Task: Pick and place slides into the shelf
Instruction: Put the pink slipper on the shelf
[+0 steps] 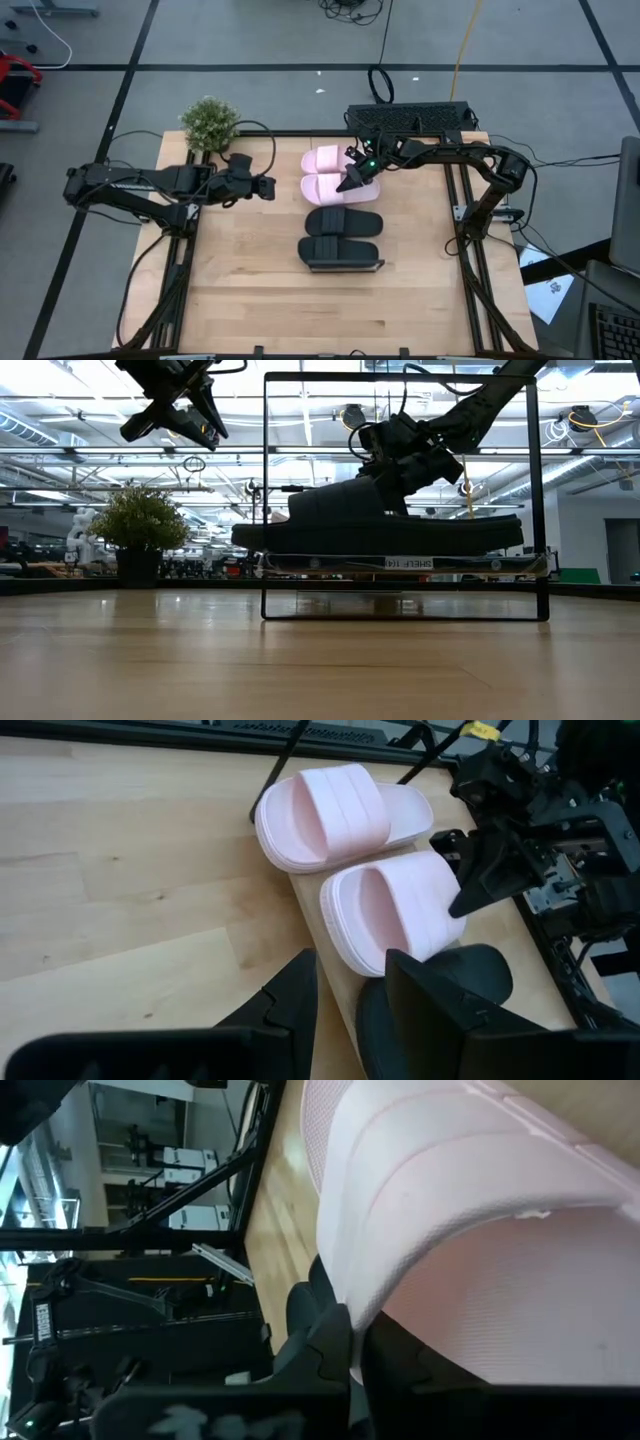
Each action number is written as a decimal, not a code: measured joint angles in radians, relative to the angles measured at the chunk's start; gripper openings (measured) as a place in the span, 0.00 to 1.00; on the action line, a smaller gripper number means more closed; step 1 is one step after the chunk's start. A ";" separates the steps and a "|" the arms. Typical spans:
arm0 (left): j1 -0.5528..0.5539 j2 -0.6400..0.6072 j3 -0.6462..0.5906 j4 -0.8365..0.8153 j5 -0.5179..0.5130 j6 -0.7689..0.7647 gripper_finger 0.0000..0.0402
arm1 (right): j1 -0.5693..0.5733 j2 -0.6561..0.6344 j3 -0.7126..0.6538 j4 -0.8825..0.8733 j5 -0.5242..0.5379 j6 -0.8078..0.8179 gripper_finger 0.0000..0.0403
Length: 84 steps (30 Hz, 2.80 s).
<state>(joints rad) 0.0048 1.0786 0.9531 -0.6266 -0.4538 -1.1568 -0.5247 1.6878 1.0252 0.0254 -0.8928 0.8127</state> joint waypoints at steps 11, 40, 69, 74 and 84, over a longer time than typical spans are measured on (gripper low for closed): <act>0.019 0.000 0.000 0.000 0.004 0.000 0.29 | 0.000 0.000 0.000 -0.002 0.135 -0.001 0.00; 0.019 0.000 0.000 0.002 0.007 0.009 0.29 | 0.000 -0.002 0.000 0.014 0.163 -0.051 0.00; 0.019 0.000 0.000 0.004 -0.002 0.008 0.29 | 0.002 -0.001 0.046 -0.132 0.119 -0.202 0.00; 0.019 0.000 0.000 0.004 -0.003 0.010 0.29 | 0.002 -0.001 0.046 -0.134 0.107 -0.213 0.00; 0.019 0.000 0.000 0.003 -0.010 0.010 0.29 | 0.002 -0.001 0.046 -0.127 0.061 -0.197 0.00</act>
<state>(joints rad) 0.0238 1.0786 0.9531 -0.6231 -0.4633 -1.1473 -0.5225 1.6867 1.0710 -0.1018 -0.8320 0.6161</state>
